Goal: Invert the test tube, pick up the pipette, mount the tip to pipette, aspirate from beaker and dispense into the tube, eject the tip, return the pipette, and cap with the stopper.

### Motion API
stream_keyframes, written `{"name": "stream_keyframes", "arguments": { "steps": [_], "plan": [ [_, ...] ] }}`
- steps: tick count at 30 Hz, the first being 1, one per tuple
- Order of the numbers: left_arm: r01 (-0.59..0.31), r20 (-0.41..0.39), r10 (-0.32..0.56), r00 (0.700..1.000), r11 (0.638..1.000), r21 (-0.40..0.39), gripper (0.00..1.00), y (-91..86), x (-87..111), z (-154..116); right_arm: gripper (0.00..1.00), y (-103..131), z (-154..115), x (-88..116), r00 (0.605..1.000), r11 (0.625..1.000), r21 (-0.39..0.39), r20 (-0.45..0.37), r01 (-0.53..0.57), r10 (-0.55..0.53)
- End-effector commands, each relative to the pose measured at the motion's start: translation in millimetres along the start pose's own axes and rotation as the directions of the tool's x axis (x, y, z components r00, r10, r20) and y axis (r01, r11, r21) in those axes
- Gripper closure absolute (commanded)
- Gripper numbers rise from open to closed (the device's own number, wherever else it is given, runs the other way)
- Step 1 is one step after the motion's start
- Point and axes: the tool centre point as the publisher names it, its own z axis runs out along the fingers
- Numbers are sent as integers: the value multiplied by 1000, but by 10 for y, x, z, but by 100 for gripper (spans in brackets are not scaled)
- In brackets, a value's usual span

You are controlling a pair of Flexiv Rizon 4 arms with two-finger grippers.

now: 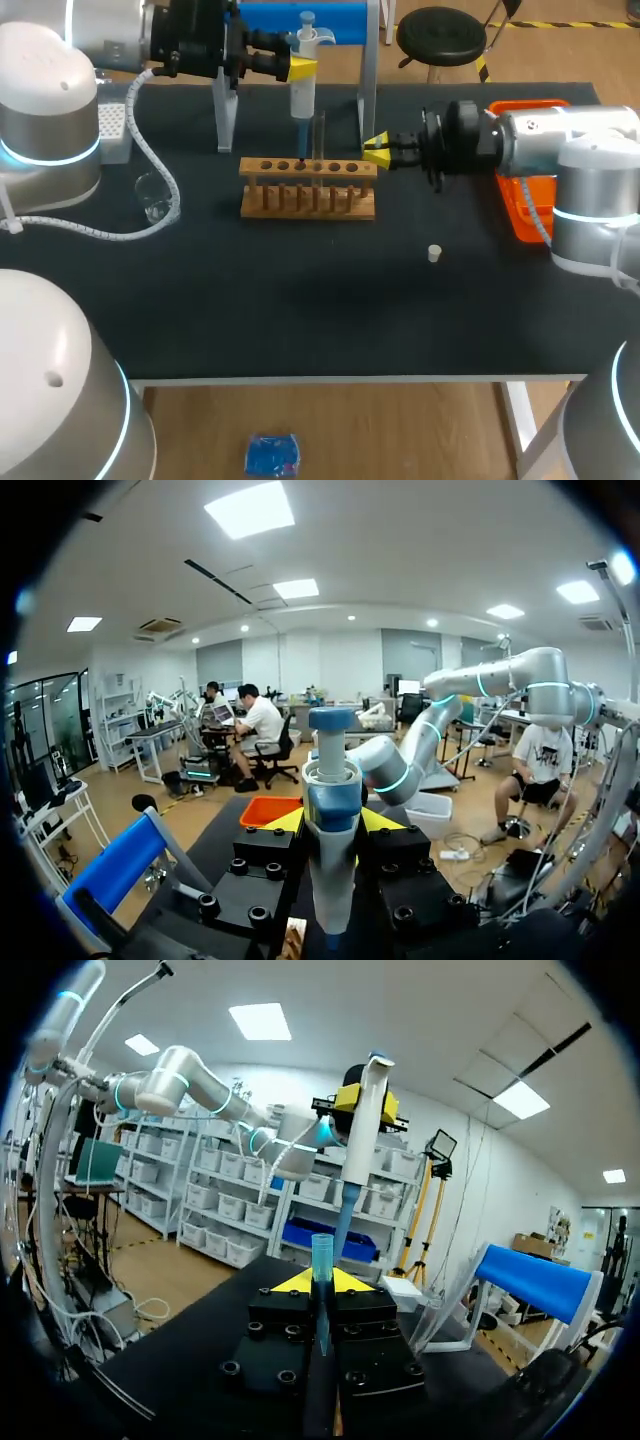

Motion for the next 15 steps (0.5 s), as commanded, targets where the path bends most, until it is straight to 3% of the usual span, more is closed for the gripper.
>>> {"name": "stream_keyframes", "arguments": {
  "steps": [1,6,15],
  "plan": [
    [1,0,-1,1000,1000,-1,100,-8,-3,-1,100,-166,159,-122,999,999,15,-35,32,-31],
    [1,0,-1,1000,1000,-1,100,-8,-3,-1,100,-322,283,-163,994,995,64,-82,74,-68],
    [1,0,-1,1000,1000,-1,100,-8,-3,-1,100,-554,446,-117,989,992,118,-141,53,-36]
  ]
}}
